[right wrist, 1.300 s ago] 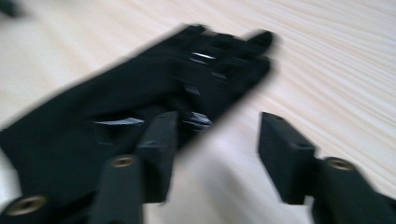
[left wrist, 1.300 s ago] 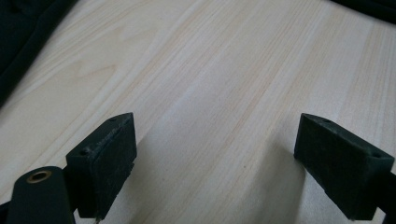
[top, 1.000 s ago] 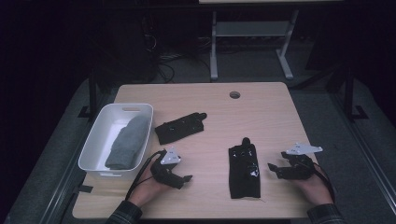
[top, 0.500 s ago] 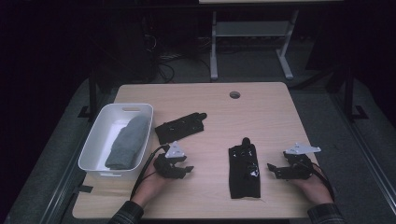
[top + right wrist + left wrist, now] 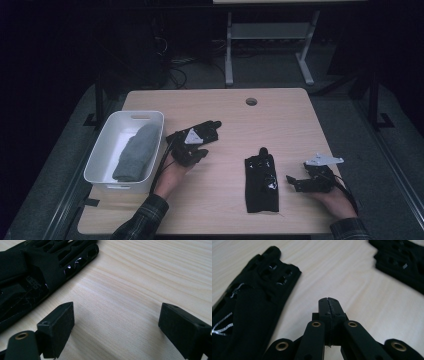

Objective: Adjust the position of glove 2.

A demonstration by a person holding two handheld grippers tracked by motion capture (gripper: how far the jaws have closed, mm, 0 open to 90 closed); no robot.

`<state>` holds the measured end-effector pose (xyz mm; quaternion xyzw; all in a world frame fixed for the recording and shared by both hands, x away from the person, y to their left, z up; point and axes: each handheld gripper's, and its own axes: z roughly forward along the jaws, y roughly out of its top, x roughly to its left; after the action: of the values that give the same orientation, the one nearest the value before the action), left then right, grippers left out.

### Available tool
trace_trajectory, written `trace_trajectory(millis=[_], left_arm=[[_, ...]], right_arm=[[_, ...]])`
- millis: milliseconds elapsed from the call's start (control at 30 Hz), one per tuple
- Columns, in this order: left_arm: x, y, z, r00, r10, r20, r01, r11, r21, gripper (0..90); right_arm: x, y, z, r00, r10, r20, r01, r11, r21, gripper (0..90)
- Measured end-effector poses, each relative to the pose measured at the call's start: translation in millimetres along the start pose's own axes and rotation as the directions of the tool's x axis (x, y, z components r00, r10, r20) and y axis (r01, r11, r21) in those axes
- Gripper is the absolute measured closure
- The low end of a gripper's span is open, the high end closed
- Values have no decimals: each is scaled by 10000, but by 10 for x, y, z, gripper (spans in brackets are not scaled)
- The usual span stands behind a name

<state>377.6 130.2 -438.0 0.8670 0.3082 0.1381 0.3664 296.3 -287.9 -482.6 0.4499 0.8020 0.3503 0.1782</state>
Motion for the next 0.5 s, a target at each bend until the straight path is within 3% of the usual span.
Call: trace_trajectory(millis=[200, 367, 467, 500], left_arm=[[209, 130, 177, 9994, -341, -5, 341, 9994, -97, 894], [339, 243, 318, 9972, -452, -593, 454, 9990, 11, 894], [417, 287, 372, 9979, -625, -174, 623, 9980, -129, 895], [435, 294, 390, 9977, -623, -260, 621, 9980, -90, 895]], right_arm=[[0, 0, 0, 10000, -3, 2, 3, 10000, 0, 132], [-1, 0, 0, 10000, -3, 3, 3, 10000, -2, 132], [-1, 0, 0, 10000, -1, 4, 1, 10000, -7, 132], [-1, 0, 0, 10000, 2, 7, -2, 10000, -3, 132]])
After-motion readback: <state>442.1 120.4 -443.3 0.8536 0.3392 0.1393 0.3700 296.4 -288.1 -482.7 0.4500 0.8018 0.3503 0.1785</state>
